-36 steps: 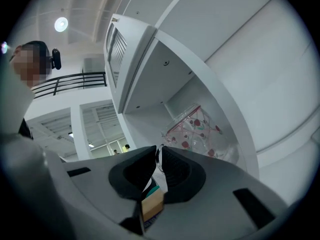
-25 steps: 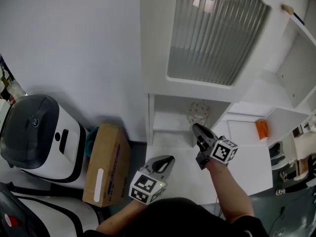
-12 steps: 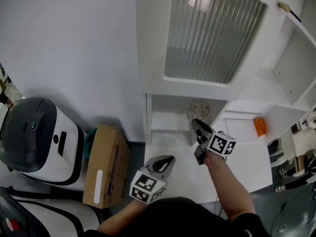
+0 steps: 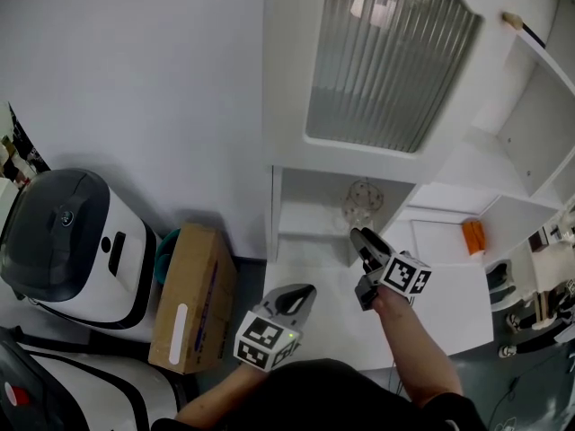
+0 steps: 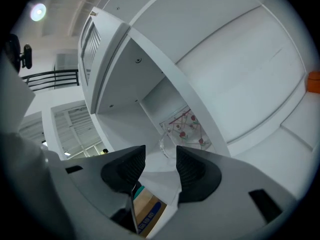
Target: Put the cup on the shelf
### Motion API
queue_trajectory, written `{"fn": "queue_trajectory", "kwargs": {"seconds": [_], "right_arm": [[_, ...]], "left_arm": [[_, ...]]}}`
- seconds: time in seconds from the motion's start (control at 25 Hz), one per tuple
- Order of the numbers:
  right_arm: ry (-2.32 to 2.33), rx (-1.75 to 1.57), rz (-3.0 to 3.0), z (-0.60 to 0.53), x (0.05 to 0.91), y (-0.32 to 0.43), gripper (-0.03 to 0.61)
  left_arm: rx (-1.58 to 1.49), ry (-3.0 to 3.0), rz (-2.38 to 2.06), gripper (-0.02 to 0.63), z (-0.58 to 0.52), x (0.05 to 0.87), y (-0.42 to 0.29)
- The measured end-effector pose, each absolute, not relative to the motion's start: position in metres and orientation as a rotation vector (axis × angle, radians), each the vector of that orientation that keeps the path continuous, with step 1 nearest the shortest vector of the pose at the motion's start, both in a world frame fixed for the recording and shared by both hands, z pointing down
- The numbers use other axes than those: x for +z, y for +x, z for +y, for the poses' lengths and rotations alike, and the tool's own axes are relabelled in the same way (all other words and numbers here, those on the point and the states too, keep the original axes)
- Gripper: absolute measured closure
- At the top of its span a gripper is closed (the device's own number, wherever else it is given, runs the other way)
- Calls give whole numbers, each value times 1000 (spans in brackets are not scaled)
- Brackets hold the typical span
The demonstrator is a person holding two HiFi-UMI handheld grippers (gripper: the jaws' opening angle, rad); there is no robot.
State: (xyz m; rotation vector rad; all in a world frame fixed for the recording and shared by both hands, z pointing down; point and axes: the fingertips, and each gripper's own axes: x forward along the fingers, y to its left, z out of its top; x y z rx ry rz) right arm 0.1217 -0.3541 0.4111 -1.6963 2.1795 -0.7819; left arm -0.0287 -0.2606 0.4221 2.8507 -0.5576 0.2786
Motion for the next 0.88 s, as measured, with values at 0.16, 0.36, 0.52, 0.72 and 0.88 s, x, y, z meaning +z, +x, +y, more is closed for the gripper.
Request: {"fn": "queue_trajectory", "kwargs": {"seconds": [0.16, 0.36, 0.52, 0.72, 0.88], "right_arm": [[-1700, -723, 2219, -334, 406, 122, 426], [-1633, -615, 2303, -305, 377, 110, 426], [-1601, -522, 2393, -277, 355, 98, 426], [-1578, -433, 2561, -244, 348, 72, 439], [-1478, -348, 2658, -219, 338, 55, 516]], "left_arm": [[287, 2853, -573, 597, -256, 420, -31], [304, 2859, -595, 598, -253, 415, -33], [309, 2860, -581, 597, -247, 406, -33], [307, 2859, -542, 598, -238, 394, -34], [260, 2847, -494, 597, -226, 380, -30]]}}
